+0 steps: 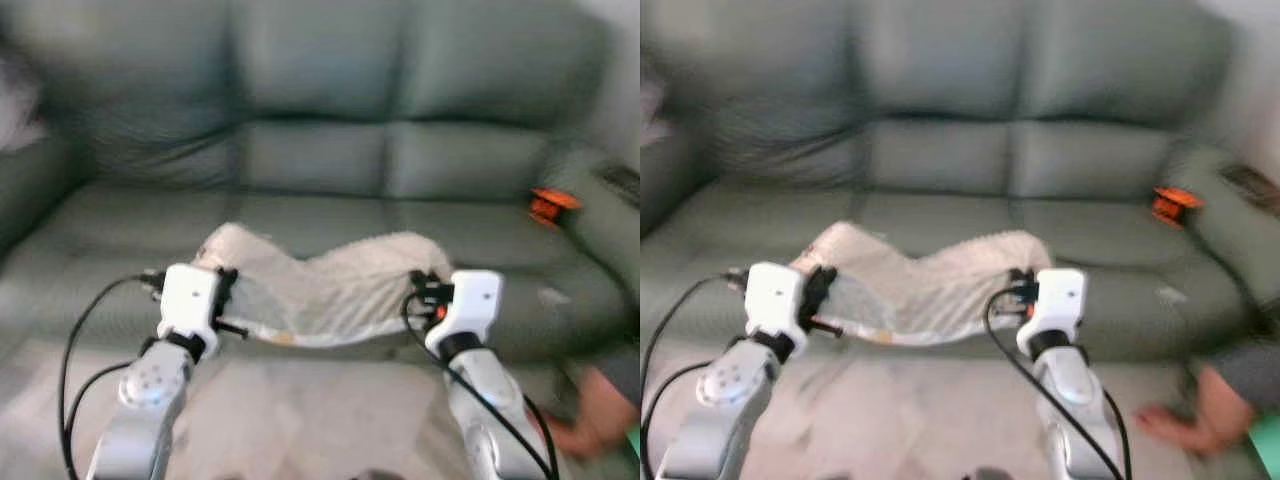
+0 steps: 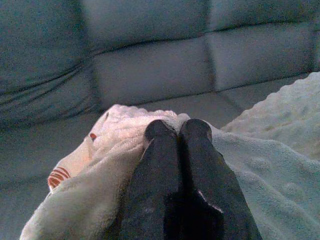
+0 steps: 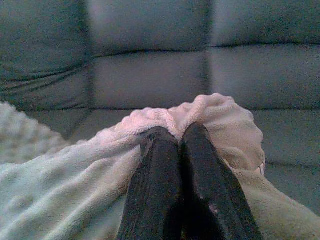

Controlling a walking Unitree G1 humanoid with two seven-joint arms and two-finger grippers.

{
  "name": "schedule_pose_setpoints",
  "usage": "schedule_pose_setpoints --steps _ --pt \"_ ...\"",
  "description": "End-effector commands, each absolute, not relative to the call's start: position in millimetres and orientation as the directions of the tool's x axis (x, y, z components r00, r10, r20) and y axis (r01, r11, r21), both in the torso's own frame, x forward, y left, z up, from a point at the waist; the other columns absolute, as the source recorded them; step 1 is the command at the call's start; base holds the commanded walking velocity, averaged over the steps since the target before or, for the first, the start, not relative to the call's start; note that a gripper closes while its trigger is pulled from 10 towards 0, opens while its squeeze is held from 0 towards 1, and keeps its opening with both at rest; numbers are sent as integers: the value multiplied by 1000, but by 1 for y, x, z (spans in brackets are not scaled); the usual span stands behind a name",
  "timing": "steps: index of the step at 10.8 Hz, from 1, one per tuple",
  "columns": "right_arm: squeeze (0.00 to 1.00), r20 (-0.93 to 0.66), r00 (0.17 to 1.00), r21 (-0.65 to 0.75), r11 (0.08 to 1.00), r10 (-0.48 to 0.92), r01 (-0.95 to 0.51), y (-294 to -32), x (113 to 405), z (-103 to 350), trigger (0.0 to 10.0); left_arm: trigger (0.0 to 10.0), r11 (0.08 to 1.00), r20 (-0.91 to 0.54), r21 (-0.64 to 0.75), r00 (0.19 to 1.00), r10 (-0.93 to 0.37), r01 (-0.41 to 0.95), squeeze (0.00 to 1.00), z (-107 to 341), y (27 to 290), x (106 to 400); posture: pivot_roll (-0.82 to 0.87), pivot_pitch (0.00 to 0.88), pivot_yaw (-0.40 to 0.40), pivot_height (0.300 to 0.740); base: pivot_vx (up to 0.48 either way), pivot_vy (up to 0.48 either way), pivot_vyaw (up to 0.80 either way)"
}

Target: Move the pillow to the sofa

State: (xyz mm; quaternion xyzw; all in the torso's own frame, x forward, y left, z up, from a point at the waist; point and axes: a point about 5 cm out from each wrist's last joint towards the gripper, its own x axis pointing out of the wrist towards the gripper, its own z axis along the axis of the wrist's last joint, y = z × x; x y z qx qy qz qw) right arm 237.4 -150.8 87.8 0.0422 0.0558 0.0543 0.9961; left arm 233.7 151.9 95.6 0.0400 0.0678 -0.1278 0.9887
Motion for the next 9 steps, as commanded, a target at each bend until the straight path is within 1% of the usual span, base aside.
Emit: schedule_pose_setpoints --steps 1,2,5,6,8,9 --pt "0 -83 993 75 994 83 -77 -161 239 94 10000 10000 953 -113 53 950 -291 298 0 102 140 236 -25 0 -28 740 289 0 -631" --pt "0 -81 993 76 994 84 -78 -161 239 94 10000 10000 953 -113 54 950 -291 298 0 102 139 236 -25 0 -29 740 289 0 -406" --pt "0 -79 992 67 994 96 -91 -160 240 95 10000 10000 954 -113 56 951 -287 294 0 102 140 237 -25 0 -28 740 290 0 0" --pt "0 -70 991 51 992 115 -112 -157 241 96 10000 10000 954 -113 58 952 -285 293 0 102 140 237 -25 0 -27 740 292 0 469" --pt "0 -70 991 51 993 110 -107 -157 241 96 10000 10000 954 -112 59 952 -285 293 0 102 141 238 -25 0 -26 740 289 0 781" --pt "0 -69 992 53 993 110 -106 -157 241 96 10000 10000 954 -112 59 952 -285 293 0 102 141 238 -25 0 -25 740 292 0 481"
